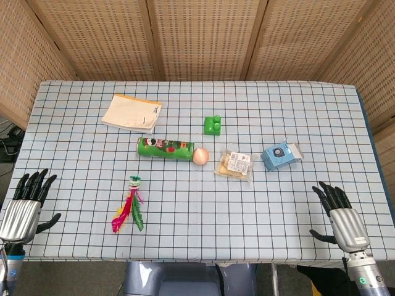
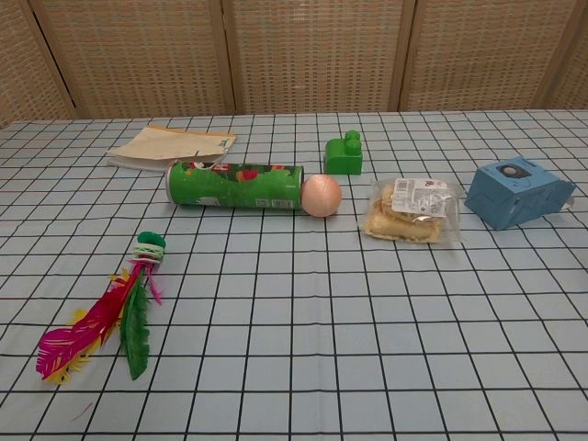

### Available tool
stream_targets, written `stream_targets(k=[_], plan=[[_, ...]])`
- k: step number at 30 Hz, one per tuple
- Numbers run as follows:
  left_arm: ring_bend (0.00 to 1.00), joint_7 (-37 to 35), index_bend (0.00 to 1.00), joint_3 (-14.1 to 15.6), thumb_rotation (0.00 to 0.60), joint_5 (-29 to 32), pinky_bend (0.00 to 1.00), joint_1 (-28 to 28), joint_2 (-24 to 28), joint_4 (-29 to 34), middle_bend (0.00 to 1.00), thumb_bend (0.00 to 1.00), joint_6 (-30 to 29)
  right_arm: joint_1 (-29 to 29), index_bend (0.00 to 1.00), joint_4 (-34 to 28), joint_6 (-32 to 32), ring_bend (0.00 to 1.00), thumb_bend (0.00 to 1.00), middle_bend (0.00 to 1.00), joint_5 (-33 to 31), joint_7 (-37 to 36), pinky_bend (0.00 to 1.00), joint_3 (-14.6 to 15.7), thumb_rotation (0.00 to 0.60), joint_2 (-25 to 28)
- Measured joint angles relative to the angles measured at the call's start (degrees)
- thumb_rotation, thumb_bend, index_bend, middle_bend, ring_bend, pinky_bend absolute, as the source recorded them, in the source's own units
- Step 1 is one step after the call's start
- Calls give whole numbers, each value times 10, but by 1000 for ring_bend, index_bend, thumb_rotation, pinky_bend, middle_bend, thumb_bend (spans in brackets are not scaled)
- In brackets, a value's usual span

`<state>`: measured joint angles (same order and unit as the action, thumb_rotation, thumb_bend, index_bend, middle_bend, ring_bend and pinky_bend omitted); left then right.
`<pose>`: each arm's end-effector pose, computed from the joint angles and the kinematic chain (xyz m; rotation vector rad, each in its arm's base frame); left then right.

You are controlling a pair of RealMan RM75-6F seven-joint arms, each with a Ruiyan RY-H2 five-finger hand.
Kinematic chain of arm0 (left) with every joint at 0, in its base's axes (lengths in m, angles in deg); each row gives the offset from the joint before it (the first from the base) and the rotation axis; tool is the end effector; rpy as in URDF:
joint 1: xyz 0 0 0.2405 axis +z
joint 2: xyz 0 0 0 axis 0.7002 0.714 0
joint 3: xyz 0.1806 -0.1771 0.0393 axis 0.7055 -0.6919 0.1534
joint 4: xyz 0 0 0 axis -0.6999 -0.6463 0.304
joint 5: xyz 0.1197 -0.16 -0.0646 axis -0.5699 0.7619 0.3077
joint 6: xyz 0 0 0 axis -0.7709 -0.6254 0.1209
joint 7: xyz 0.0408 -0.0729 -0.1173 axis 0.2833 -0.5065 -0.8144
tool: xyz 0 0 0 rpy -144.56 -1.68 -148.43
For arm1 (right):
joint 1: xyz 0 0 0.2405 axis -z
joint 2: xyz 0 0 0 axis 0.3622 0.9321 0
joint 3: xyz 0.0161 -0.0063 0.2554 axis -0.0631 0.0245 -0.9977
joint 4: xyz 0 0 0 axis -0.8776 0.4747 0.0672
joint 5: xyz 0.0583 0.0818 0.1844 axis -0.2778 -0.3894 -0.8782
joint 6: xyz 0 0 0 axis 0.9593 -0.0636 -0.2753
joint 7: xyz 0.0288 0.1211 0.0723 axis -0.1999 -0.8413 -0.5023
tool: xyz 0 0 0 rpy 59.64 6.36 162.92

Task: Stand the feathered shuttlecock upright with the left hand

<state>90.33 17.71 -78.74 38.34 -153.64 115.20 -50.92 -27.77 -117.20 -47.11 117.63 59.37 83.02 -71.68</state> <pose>-0.3016 0.1778 0.1165 -1.4876 -0.7669 -0.8802 -0.3074 -0.1778 0.1233 1.5031 -1.0122 0.9603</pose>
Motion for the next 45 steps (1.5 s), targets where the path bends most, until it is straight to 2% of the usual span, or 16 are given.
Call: stream_targets(k=[28, 35, 45], plan=[[0, -8, 97, 3, 600, -17, 0, -8, -1, -6, 0, 192, 12, 2, 24, 0, -2, 0, 10, 0, -8, -6, 0, -4, 600, 4], [0, -24, 220, 9, 600, -57, 0, -24, 7, -17, 0, 197, 14, 2, 24, 3, -1, 0, 10, 0, -16, -6, 0, -8, 600, 3], [0, -81, 400, 12, 600, -202, 0, -118, 45, -70, 0, 216, 19, -1, 24, 12, 10, 0, 10, 0, -33, 10, 0, -14, 600, -6]])
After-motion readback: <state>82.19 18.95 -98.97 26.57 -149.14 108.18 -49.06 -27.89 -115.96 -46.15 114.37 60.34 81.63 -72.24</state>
